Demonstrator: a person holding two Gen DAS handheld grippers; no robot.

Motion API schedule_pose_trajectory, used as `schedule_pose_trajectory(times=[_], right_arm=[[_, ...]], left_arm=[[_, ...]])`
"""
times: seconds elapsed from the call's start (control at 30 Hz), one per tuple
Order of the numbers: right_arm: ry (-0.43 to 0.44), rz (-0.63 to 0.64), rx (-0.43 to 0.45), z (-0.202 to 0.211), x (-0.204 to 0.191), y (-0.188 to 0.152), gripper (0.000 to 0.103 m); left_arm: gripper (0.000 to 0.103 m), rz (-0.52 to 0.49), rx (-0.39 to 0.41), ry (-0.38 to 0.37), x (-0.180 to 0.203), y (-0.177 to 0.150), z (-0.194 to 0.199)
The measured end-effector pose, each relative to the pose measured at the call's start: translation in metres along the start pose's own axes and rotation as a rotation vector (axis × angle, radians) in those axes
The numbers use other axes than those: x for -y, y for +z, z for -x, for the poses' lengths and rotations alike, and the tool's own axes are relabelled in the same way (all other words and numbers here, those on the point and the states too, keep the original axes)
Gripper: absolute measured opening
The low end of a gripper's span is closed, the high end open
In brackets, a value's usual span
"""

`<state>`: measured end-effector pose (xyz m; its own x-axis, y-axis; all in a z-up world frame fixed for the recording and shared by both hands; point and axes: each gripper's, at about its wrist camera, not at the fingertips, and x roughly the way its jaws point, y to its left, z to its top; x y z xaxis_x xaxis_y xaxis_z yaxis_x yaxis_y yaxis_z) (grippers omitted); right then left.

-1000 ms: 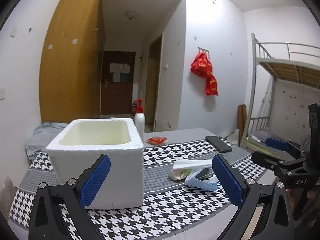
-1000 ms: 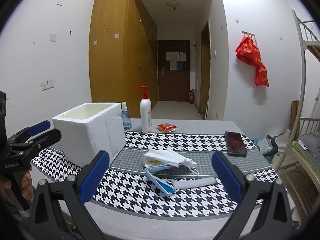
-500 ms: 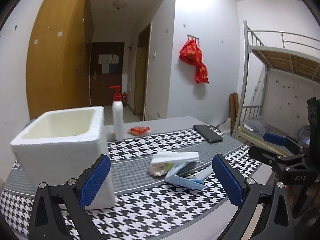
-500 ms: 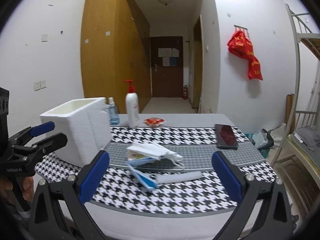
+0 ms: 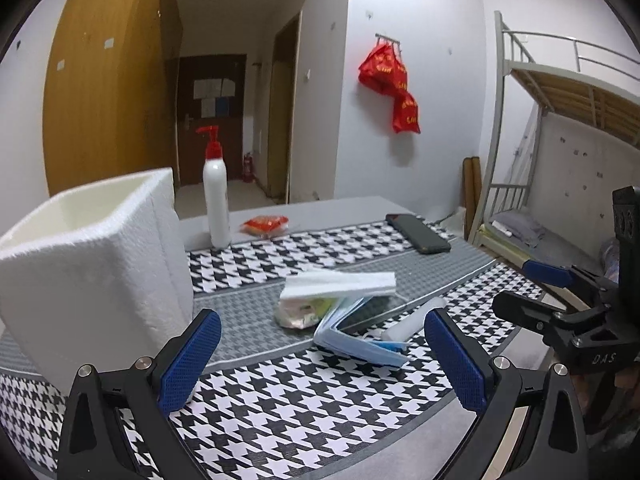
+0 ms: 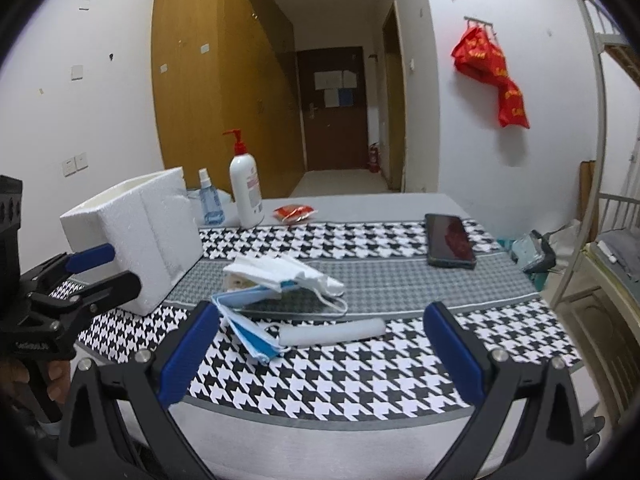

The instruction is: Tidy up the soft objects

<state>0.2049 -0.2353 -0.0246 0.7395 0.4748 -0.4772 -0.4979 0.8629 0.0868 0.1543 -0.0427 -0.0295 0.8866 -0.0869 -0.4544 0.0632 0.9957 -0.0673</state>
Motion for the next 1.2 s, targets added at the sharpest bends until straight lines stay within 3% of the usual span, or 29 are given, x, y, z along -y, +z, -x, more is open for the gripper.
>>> schedule_pose_trajectory(times=[0.8,1.2], right_arm=[[0.033,0.005,-0.128,-0.055,0.027,-0.011,0.103],[0.050,0.011,-0.139,-0.062,0.030,-0.013,0.103]], left_arm=[[0.101,0.006,-0.173,0.079,0.015,-0.002,-0.068],[0.081,0.014,-0.236,0.093,0.015,-0.006,-0.090]])
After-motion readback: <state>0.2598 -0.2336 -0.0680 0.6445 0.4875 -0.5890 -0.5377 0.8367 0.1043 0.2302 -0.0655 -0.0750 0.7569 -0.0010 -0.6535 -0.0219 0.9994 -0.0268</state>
